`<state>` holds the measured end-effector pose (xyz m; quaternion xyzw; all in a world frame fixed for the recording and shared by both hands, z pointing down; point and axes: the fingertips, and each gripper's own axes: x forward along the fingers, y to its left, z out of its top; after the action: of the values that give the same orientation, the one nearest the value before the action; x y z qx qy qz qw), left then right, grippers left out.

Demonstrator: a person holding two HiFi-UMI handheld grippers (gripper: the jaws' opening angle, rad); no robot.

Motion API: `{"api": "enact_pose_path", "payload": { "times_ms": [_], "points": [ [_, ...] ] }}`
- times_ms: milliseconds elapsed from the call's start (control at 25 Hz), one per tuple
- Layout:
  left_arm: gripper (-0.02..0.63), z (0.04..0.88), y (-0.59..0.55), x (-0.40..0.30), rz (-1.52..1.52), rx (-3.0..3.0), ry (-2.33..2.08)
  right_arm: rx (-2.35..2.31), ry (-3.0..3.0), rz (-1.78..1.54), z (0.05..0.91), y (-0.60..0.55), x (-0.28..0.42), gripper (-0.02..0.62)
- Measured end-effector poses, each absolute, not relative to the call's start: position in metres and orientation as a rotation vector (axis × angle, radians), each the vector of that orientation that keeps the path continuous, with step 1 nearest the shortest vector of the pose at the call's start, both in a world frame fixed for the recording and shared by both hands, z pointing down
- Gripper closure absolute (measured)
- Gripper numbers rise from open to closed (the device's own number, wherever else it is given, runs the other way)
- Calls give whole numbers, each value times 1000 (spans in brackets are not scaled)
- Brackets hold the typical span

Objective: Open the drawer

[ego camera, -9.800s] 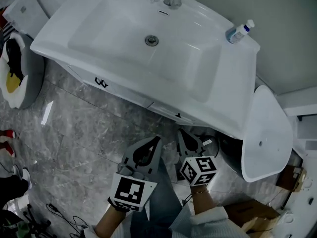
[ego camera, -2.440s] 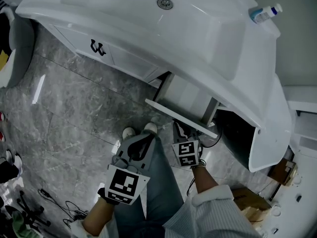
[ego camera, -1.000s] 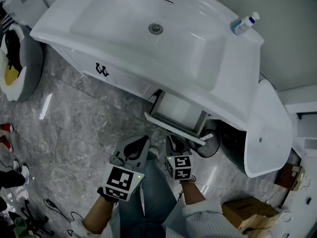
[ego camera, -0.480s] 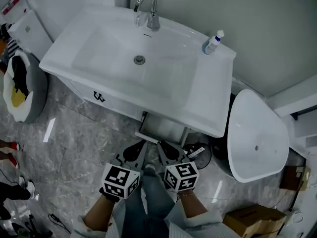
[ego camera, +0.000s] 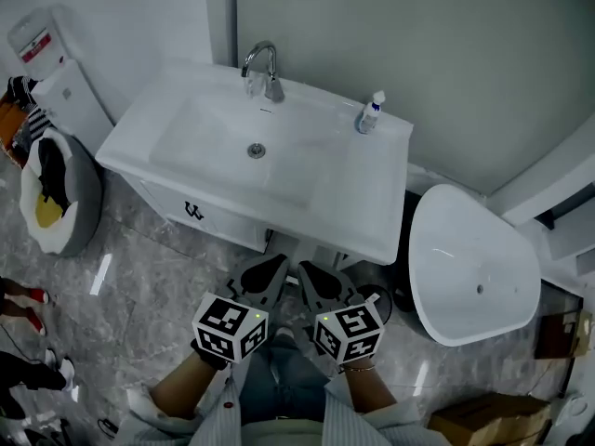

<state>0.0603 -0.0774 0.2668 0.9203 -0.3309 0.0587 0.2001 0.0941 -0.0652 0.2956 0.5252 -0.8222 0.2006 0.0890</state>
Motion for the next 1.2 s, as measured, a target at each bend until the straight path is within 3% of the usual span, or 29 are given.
{"api": "enact_pose_path", "payload": {
  "times_ms": [520,1200],
  "points": [
    [589,179,-45,74,50,2702,-883,1624,-2612,457,186,-29,102,586],
    [589,182,-30,77,110,2738,-776,1685,-2553,498,187,-7,105,586]
  ]
}}
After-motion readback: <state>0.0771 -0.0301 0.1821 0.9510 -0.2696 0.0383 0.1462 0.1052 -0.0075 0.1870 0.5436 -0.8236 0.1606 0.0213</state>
